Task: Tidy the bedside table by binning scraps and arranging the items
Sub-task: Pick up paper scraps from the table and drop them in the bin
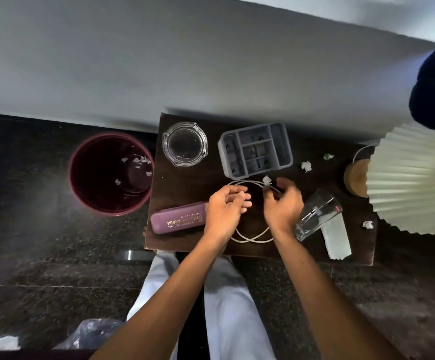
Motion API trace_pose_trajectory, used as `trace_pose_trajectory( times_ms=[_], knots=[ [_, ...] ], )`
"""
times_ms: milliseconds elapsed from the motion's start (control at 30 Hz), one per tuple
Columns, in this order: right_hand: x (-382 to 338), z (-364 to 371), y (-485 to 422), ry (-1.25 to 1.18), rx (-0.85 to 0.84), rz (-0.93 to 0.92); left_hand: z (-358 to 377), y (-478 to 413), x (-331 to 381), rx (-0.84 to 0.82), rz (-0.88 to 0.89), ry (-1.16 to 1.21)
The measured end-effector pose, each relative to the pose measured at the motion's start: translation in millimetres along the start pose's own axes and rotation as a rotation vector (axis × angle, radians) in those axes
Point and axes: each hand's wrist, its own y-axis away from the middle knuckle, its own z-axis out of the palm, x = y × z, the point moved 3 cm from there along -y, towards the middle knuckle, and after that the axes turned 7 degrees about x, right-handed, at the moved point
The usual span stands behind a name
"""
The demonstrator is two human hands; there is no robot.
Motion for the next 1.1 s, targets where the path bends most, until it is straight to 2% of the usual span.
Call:
trace_pose_trajectory(
  times_ms=[167, 433, 633, 700, 833, 933, 1100],
  knots=[
    [9.6, 11.4, -12.9, -0.008, -0.044, 0.003, 6.6, -2.9, -3.6, 0.02, -0.006, -0.013],
    [13.0, 17.9, -23.8, 0.065, -0.038, -0.158, 5.1, 4.7, -18.5, 0.071, -0.022, 0.02],
    [12.9, -2.0, -10.6, 0.036, -0.014, -0.127, -1.3, 10.9, -20.7, 0.091, -0.019, 0.052],
    [7.1, -14.0, 4.0, -0.02, -0.055, -0.065, -3.7, 15.2, -18.2, 0.099, -0.004, 0.07],
    [-16.2, -31.9, 38.4, -0.241, -0.267, 0.031, -12.0, 22.3, -10.9, 0.1, 0.002, 0.127],
    [-36.4, -34.3, 58.8, -0.302, -0.372, -0.059, -23.4, 27.1, -3.2, 0.082, 0.013, 0.23],
    [-61.7, -11.8, 81.8, -0.195, -0.384, -0.335, -59.0, 27.7, 1.3, 0.162, 0.058, 0.271]
  ],
)
